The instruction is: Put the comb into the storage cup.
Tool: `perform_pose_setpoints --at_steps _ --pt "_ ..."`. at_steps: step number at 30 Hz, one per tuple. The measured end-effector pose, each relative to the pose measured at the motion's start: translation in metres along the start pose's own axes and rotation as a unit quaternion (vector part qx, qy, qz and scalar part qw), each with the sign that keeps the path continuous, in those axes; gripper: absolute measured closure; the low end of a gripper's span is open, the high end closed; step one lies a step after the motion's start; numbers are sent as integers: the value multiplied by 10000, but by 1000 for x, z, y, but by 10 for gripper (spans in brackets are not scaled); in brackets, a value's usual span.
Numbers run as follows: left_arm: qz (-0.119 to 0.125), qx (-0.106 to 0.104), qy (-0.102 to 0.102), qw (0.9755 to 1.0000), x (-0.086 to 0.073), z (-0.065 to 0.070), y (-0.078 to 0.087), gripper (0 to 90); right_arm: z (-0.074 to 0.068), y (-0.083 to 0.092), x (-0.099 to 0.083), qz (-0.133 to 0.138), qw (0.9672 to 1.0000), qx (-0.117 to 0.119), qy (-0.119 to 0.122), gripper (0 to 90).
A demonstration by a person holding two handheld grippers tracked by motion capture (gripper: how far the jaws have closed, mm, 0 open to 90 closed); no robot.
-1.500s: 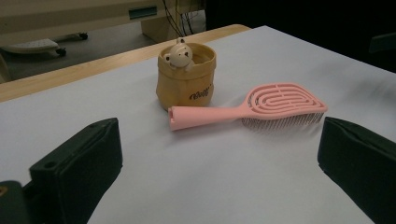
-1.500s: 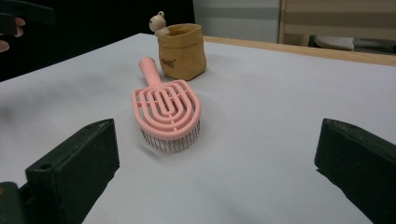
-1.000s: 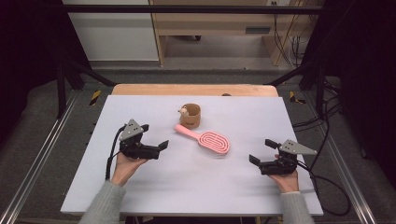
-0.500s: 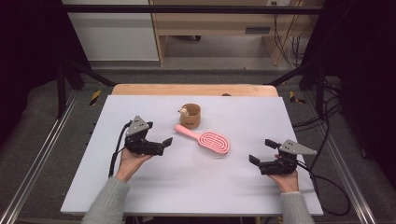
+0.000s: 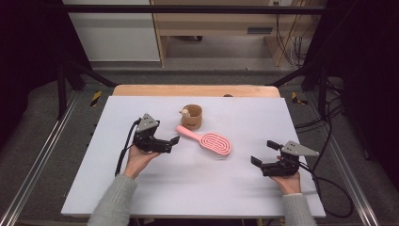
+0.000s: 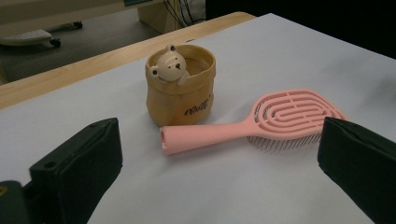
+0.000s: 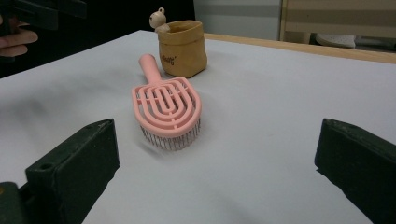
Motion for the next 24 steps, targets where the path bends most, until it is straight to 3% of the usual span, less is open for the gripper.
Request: perform_pose_setpoints --at_steps 16,24 --pt "-199 12 -74 9998 -4 6 -24 17 0 0 0 0 10000 -3 1 2" --pt "-354 94 -123 9993 -9 9 -37 83 0 0 0 8 10000 3 0 2"
Point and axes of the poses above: each handheld gripper's, and its own axes: y roughly backward along the jaws, x roughly out of its top, z roughly to its right, the point moved 8 cm from there along -y, roughly forward along the jaws, and after that the axes turned 14 degrees about z, right-handed, at the moved point
